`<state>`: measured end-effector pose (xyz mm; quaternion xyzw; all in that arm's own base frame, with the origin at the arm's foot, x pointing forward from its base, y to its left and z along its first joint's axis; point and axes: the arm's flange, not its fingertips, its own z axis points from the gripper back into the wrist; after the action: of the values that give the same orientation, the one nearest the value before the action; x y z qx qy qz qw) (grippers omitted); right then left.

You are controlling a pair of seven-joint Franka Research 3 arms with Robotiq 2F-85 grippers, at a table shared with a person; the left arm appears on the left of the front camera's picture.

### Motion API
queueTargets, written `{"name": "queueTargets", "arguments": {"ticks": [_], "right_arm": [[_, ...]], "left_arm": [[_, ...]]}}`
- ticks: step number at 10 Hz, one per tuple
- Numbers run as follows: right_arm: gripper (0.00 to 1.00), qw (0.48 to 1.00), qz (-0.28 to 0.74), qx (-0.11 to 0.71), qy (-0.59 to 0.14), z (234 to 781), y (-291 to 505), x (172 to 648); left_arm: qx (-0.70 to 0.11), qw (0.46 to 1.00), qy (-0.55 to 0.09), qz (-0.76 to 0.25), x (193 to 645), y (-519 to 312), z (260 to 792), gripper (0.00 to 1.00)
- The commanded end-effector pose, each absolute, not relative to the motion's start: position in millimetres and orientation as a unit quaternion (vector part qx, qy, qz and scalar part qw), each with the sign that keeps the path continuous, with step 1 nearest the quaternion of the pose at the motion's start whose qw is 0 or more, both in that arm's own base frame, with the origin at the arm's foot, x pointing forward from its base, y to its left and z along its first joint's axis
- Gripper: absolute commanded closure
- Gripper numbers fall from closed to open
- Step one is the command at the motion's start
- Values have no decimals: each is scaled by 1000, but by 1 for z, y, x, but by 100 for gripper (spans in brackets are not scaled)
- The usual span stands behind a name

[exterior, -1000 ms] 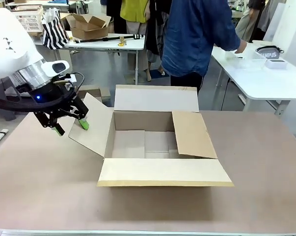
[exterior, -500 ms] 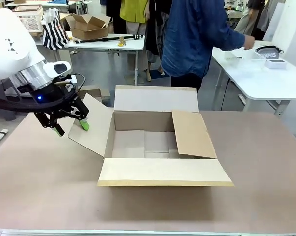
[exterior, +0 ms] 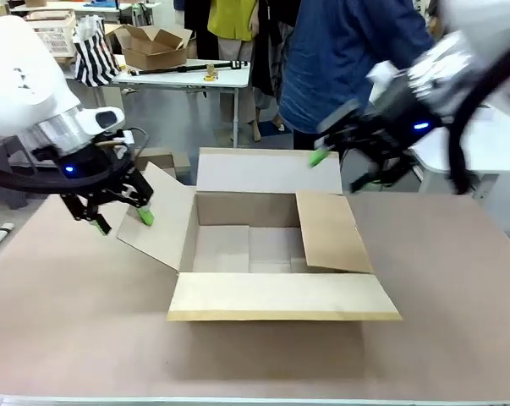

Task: Pack the gift set into the box.
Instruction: Place both hands on the side flaps of the Package Box and spread them outward.

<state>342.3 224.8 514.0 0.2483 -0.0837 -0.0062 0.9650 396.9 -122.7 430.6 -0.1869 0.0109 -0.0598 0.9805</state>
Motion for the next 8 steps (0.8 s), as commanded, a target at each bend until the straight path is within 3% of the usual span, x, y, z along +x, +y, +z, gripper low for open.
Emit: {"name": "queueTargets", "arguments": {"ticks": [1,2,3,4,5,6,8], "right_arm": [[0,981,47,137,-130,504,235,352],[0,982,77,131,-116,511,220,347],[0,976,34,194,-98,497,242,347],[0,976,34,194,-98,497,242,347],[0,981,72,151,-103,494,240,348],[0,991,129,10,-31,468,287,362],[0,987,148,-41,-35,441,331,390]], "left_arm": [[-178,983,11,-53,398,-122,433,0],[-178,983,11,-53,398,-122,433,0],[-178,983,11,-53,398,-122,433,0],[-178,983,11,-53,398,-122,433,0],[-178,983,11,-53,398,-122,433,0],[-178,983,11,-53,398,-122,433,0],[-178,983,11,-53,398,-122,433,0]]}}
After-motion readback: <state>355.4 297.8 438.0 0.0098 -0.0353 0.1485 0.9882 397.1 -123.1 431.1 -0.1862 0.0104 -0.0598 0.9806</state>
